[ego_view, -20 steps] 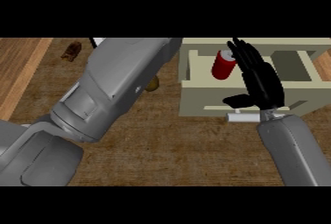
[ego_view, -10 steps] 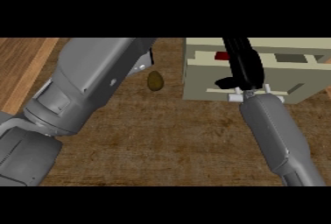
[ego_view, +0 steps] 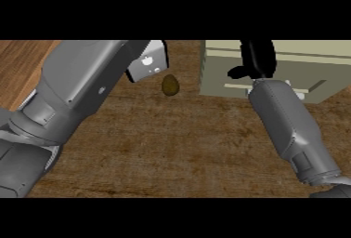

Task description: Pick up the can, place it into the drawer and close the drawer

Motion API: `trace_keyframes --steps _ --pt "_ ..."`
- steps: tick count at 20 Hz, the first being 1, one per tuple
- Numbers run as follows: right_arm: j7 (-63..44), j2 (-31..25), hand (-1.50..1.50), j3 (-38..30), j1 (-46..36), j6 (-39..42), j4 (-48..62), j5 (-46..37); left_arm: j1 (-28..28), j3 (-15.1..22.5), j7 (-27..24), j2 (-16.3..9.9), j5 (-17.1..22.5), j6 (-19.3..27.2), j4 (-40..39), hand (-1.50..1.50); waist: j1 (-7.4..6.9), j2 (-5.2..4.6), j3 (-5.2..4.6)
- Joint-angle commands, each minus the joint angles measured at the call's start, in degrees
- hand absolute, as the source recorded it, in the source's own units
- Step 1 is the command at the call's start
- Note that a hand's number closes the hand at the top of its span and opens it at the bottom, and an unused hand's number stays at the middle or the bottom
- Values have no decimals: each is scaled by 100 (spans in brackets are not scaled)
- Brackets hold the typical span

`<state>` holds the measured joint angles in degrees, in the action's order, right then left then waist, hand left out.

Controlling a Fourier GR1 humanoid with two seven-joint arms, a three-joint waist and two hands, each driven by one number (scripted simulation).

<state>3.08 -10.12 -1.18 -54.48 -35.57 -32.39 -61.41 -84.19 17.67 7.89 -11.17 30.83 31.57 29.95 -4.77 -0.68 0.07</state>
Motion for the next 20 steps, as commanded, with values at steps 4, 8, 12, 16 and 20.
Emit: trace_keyframes --steps 4,8,12,16,20 --pt "-130 33 -150 -238 -1058 -393 868 -105 215 99 263 -95 -115 131 544 -150 -119 -29 -1" --pt "169 -161 -150 -398 -1194 -261 1180 43 620 97 342 -415 -72 -147 968 -150 -207 -28 -2" --pt "197 -136 -150 -611 -1462 -189 1254 249 926 154 433 -526 -71 -250 1281 -150 -286 -15 -1" --pt "754 80 -150 -968 -1556 -55 1091 765 1134 110 400 -653 -36 -349 1545 -150 -207 8 5" --pt "839 42 -150 -1031 -1750 -105 1226 736 1477 146 359 -804 -88 -363 1802 -150 -233 -18 -2"
